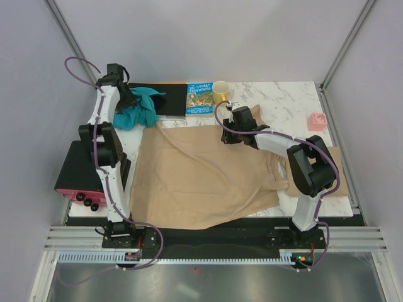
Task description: Fold and stack the t-shirts
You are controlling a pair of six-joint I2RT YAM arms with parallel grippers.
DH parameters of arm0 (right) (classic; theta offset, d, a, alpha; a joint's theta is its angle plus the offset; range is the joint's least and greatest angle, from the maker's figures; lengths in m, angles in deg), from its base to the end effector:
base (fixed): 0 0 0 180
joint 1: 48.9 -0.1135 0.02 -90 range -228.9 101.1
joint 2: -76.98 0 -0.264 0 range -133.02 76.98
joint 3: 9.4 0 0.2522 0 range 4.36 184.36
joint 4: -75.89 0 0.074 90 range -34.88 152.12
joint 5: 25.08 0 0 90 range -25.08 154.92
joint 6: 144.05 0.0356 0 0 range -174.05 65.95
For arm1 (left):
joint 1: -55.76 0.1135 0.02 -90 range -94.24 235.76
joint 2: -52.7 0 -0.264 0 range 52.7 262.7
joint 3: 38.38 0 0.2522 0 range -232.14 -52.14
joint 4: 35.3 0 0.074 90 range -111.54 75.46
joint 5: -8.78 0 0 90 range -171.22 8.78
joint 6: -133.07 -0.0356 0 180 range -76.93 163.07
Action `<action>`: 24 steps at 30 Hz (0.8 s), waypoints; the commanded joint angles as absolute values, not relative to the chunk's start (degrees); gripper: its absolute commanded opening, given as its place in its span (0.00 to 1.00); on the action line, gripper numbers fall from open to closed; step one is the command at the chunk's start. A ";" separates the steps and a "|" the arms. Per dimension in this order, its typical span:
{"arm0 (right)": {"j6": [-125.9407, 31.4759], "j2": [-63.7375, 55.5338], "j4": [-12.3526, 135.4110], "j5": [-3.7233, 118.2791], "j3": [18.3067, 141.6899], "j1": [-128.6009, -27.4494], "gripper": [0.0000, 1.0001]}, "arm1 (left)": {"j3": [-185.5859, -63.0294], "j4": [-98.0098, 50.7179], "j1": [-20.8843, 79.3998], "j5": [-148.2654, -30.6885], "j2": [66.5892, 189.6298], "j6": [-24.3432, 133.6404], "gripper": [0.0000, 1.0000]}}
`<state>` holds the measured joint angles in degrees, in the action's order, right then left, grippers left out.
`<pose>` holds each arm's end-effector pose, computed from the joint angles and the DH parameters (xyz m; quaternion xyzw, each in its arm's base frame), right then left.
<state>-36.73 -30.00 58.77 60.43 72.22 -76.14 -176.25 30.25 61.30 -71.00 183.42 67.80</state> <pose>0.3595 0.1882 0.1840 -0.0948 0.9097 0.1858 0.3589 0.4967 0.0545 0.2521 -0.2736 0.9188 0.0393 0.2817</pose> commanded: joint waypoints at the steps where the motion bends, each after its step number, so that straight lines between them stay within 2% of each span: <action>1: -36.21 -29.28 61.16 59.73 71.69 -76.06 0.36 | -179.84 29.96 60.94 -72.34 186.90 67.15 0.64; 5: -36.47 -29.19 61.16 59.82 71.60 -76.06 0.36 | -181.25 29.87 60.24 -72.78 189.37 67.50 0.60; 7: -36.47 -29.11 61.16 59.73 71.51 -76.06 0.36 | -181.69 29.87 59.98 -72.78 190.43 67.85 0.39; 8: -36.47 -29.19 61.16 59.73 71.51 -76.06 0.36 | -181.86 29.87 59.89 -72.78 190.69 67.94 0.14; 9: -36.47 -29.19 61.24 59.56 71.51 -76.06 0.36 | -182.04 29.87 59.80 -72.69 190.95 68.12 0.02; 18: -35.85 -29.37 61.33 57.98 71.69 -76.06 0.36 | -183.18 24.08 59.54 -67.16 187.09 68.20 0.02; 24: -36.03 -28.67 61.25 57.98 71.25 -76.06 0.35 | -189.68 23.02 59.62 -65.83 184.02 69.00 0.02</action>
<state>-36.40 -30.00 58.84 58.85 71.72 -76.14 -183.86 27.52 59.68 -68.46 190.59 67.82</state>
